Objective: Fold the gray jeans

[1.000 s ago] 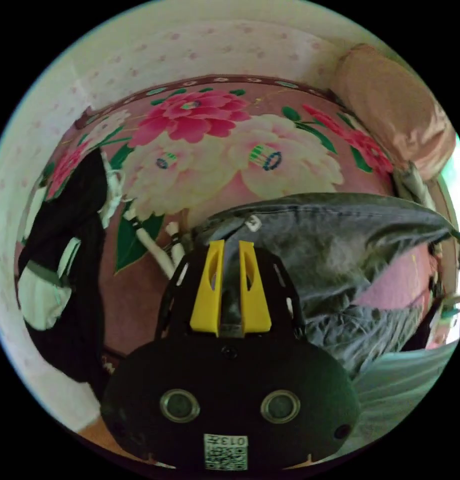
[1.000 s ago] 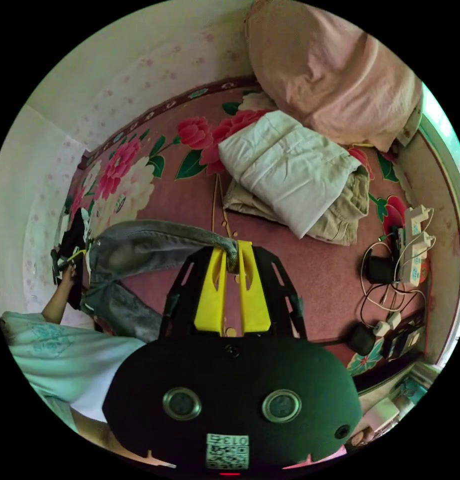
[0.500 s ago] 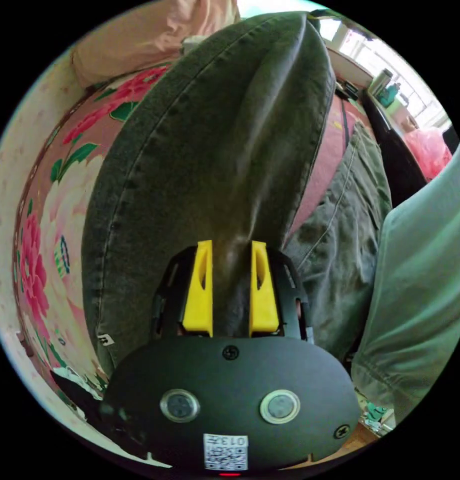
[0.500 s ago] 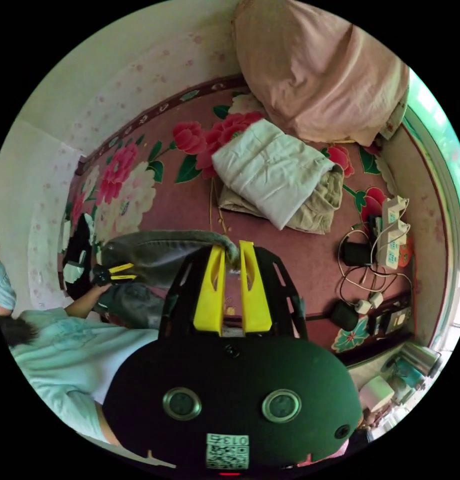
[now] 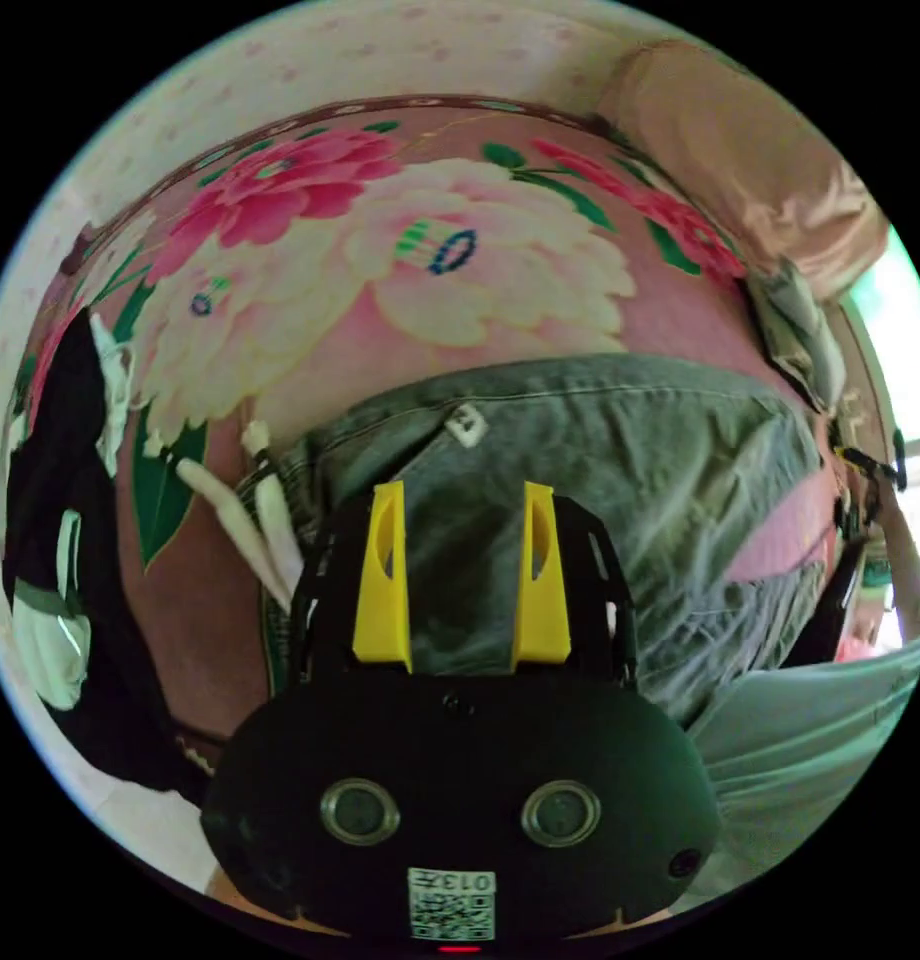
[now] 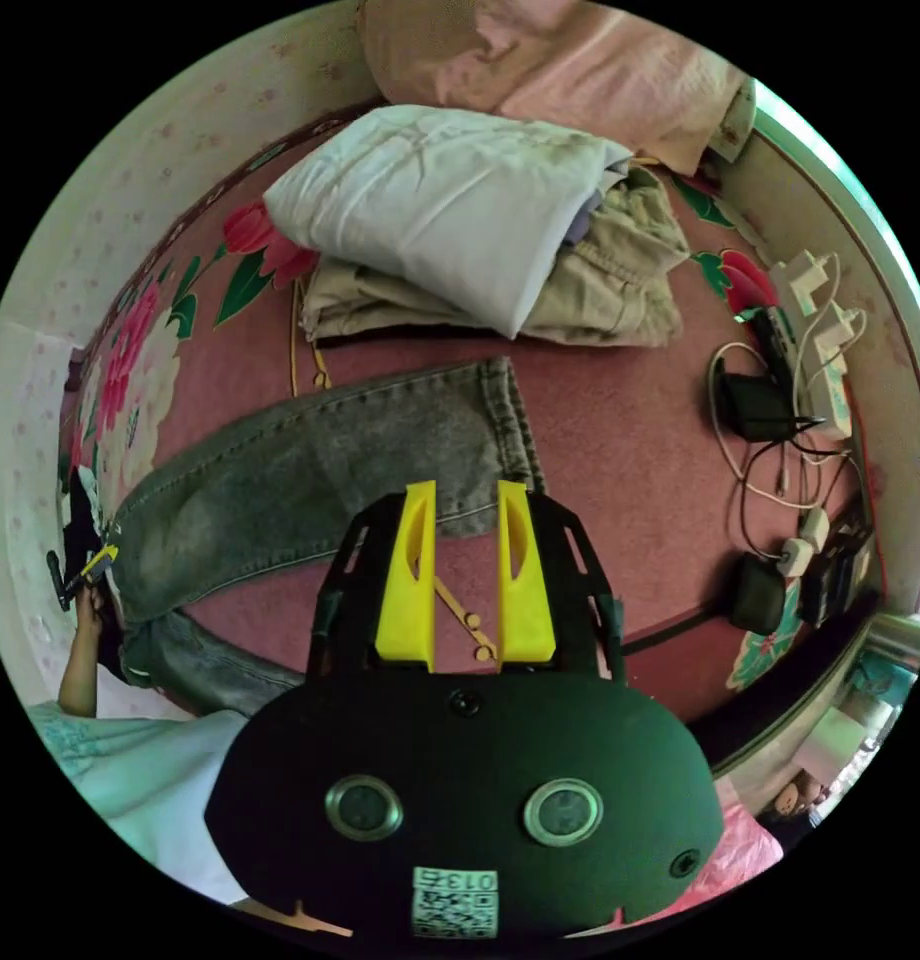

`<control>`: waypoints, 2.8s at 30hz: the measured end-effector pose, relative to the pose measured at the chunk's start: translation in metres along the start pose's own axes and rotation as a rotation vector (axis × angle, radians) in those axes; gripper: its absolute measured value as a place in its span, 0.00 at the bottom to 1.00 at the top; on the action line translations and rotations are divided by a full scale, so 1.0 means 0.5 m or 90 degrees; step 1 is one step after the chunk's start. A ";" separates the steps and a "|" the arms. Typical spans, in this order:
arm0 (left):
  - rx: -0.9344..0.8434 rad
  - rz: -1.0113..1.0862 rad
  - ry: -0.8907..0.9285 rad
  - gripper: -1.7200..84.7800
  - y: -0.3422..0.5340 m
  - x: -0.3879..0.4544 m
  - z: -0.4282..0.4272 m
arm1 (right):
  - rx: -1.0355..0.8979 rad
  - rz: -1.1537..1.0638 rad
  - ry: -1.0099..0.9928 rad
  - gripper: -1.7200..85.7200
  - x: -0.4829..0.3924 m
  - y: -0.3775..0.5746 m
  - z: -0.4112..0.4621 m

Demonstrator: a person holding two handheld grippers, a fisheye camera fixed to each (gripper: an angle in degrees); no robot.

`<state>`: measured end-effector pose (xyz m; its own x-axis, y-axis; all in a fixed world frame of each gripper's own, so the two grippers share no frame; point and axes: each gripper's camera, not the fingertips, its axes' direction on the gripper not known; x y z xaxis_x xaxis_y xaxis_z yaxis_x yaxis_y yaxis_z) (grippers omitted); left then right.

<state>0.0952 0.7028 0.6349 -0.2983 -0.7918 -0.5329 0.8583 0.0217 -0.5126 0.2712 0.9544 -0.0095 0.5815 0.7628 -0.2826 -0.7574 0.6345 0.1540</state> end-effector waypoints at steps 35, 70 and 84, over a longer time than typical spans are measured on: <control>-0.199 0.495 -0.045 0.14 -0.141 0.216 0.002 | -0.185 -0.707 0.101 0.13 -0.816 0.053 0.189; -0.142 0.547 -0.305 0.03 0.856 0.717 -0.356 | -0.031 -0.384 0.354 0.03 -0.717 1.275 -0.256; -0.156 0.401 -0.234 0.03 0.925 0.759 -0.433 | -0.070 -0.222 0.146 0.13 -0.459 1.361 -0.472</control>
<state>0.2885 0.5444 0.0496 0.4107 -0.7366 -0.5373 0.6909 0.6360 -0.3438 -0.4479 1.1817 -0.0630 0.7367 0.4494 -0.5053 -0.5616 0.8228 -0.0871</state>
